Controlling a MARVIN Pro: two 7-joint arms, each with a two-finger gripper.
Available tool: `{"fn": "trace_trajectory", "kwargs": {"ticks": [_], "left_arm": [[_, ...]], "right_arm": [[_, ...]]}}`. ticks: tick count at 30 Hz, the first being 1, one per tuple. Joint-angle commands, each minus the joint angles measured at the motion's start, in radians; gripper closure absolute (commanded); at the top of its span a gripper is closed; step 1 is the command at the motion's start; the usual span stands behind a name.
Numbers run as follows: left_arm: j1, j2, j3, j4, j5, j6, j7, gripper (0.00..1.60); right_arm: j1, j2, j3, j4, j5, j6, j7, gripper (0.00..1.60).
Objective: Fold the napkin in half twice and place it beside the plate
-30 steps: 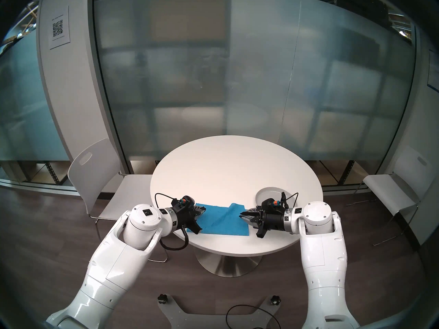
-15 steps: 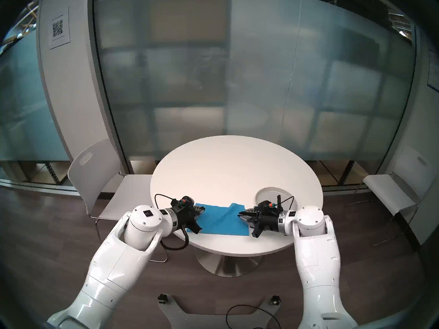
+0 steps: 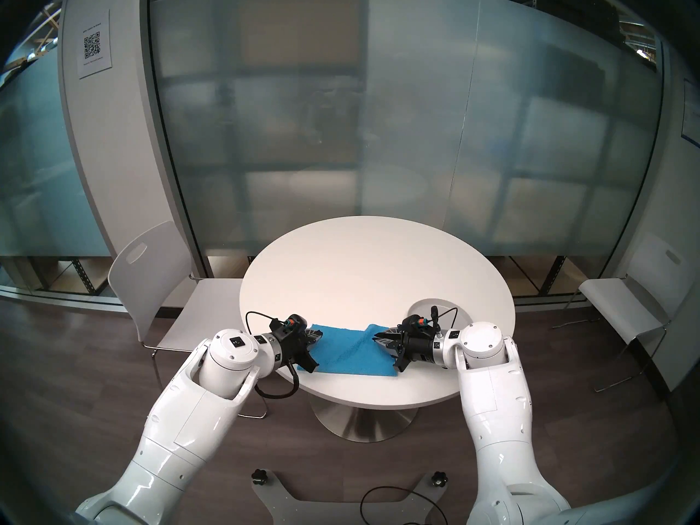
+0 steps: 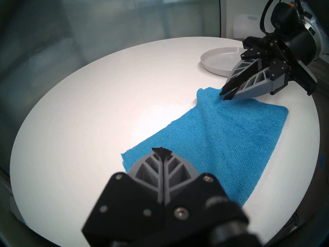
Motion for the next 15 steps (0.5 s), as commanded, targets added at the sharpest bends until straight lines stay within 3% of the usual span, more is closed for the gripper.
{"fn": "trace_trajectory", "kwargs": {"ticks": [1,15], "left_arm": [[-0.023,0.004,0.013,0.006,0.012,-0.017,-0.005,1.6],[-0.049,0.009,0.033,0.046,0.039,-0.023,-0.009,1.6]], "right_arm": [[0.043,-0.005,-0.008,-0.008,0.006,0.003,0.006,0.88],[0.046,0.002,-0.008,0.002,0.006,0.012,0.021,0.9]]}}
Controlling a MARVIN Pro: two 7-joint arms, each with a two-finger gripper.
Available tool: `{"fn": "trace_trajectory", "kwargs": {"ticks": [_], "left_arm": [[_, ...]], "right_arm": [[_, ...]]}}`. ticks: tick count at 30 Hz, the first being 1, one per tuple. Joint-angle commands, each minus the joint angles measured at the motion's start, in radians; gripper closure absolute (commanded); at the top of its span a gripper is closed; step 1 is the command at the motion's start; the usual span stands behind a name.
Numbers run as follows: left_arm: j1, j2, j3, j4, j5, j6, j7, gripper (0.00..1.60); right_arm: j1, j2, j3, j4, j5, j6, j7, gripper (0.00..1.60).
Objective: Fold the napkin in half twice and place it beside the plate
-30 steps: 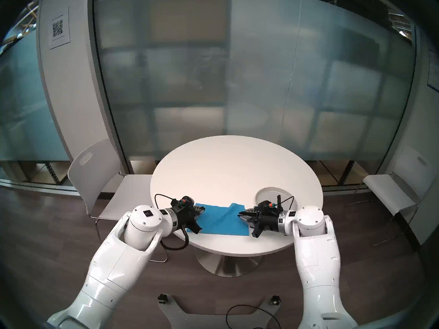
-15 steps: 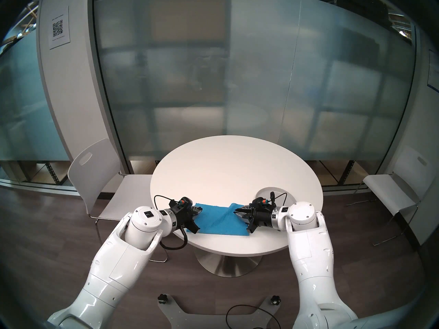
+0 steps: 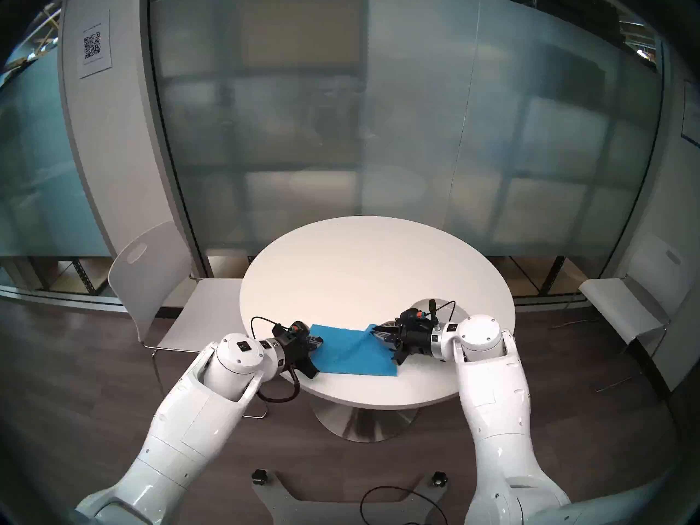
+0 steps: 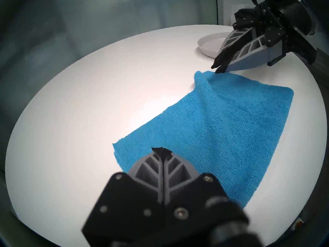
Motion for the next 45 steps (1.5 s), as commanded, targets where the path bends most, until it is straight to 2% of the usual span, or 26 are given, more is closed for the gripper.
{"fn": "trace_trajectory", "kwargs": {"ticks": [1,32,45], "left_arm": [[-0.028,0.005,-0.002,0.0,0.002,-0.007,-0.008,1.6],[-0.011,0.021,-0.009,-0.003,0.024,-0.003,-0.042,1.6],[-0.011,0.027,-0.014,-0.001,0.024,-0.01,-0.045,1.6]], "right_arm": [[0.022,0.002,-0.001,-0.003,0.005,0.008,0.015,0.91],[0.021,0.009,-0.036,0.029,-0.065,0.04,0.02,0.99],[-0.009,0.019,-0.031,-0.017,-0.095,0.075,0.043,1.02]]}}
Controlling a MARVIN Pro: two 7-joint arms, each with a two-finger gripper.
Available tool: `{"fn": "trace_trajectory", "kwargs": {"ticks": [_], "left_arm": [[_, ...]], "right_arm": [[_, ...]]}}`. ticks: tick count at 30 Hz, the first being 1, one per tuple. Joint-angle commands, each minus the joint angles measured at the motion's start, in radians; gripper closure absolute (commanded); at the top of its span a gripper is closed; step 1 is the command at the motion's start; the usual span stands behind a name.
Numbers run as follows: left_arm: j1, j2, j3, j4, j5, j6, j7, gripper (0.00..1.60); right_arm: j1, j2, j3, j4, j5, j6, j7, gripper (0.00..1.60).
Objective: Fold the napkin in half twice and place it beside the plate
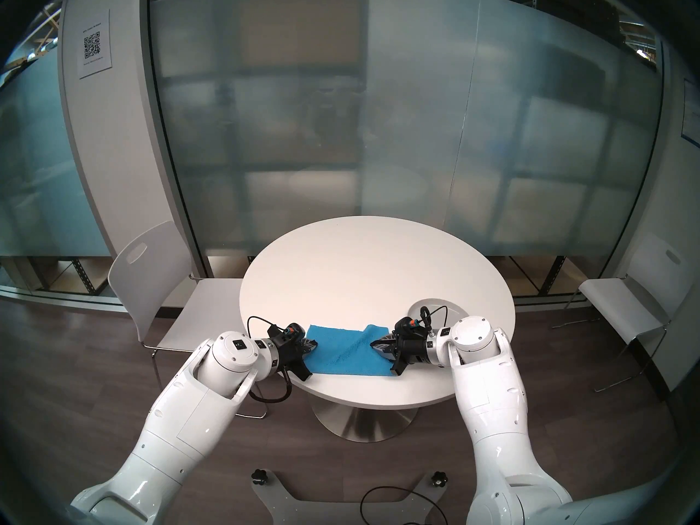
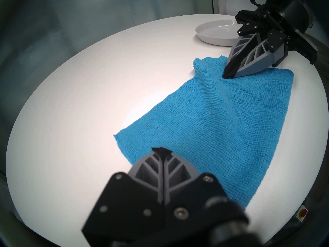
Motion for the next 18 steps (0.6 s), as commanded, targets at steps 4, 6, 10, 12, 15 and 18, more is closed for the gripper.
{"fn": "trace_trajectory", "kwargs": {"ticks": [4,6,10,12,15,18], "left_arm": [[-0.005,0.0,-0.004,-0.015,-0.003,-0.01,0.0,1.6],[-0.006,0.0,-0.003,-0.014,-0.003,-0.012,0.0,1.6],[-0.007,0.0,-0.002,-0.011,-0.004,-0.014,0.001,1.6],[-0.007,-0.001,-0.002,-0.01,-0.004,-0.015,0.001,1.6],[-0.009,-0.004,-0.003,-0.009,-0.006,-0.016,0.003,1.6],[-0.01,-0.005,-0.004,-0.009,-0.006,-0.015,0.004,1.6]], "right_arm": [[-0.019,0.01,0.007,-0.055,-0.006,0.019,0.021,1.01],[-0.026,0.011,0.009,-0.067,-0.007,0.024,0.027,1.01],[-0.037,0.012,0.013,-0.085,-0.004,0.028,0.036,1.0],[-0.04,0.01,0.017,-0.091,-0.001,0.029,0.038,0.99],[-0.032,-0.005,0.027,-0.083,0.02,0.002,0.023,0.99],[-0.021,-0.013,0.029,-0.074,0.028,-0.002,0.017,0.95]]}}
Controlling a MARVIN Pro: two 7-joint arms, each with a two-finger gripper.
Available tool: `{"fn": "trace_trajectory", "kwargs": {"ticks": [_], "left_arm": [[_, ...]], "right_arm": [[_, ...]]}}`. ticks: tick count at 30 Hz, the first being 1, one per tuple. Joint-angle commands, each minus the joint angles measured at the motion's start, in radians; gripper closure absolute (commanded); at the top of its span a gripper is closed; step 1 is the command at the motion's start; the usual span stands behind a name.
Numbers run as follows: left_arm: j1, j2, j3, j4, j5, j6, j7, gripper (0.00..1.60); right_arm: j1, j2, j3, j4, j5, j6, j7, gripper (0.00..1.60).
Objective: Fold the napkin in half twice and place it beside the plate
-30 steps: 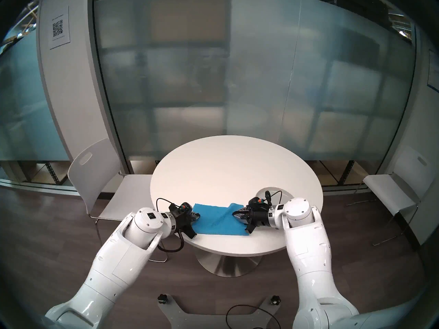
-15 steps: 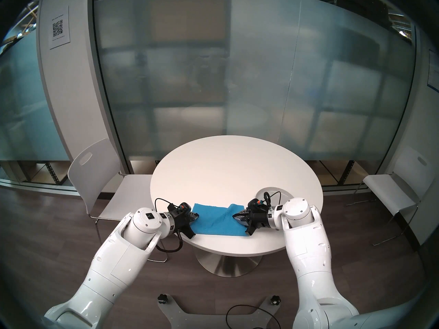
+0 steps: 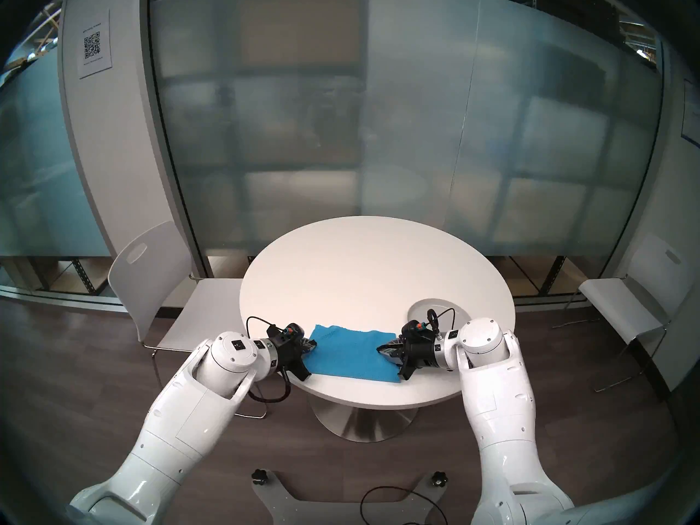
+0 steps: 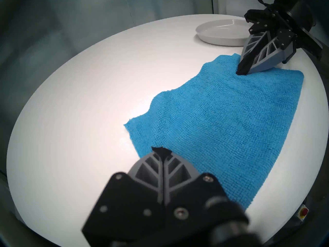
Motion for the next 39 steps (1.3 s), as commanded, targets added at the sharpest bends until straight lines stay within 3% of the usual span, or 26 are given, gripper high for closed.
{"fn": "trace_trajectory", "kwargs": {"ticks": [1,19,39], "left_arm": [[-0.01,-0.008,-0.004,-0.012,-0.004,-0.005,0.004,1.6],[-0.02,-0.012,-0.004,0.006,0.0,-0.022,0.021,1.6],[-0.084,-0.031,0.008,0.067,0.019,-0.063,0.032,1.6]], "right_arm": [[0.025,-0.026,0.008,-0.001,0.034,-0.036,-0.025,0.95],[0.055,-0.043,0.021,-0.017,0.058,-0.047,-0.023,0.91],[-0.072,-0.036,0.028,-0.231,0.102,0.019,0.069,0.92]]}}
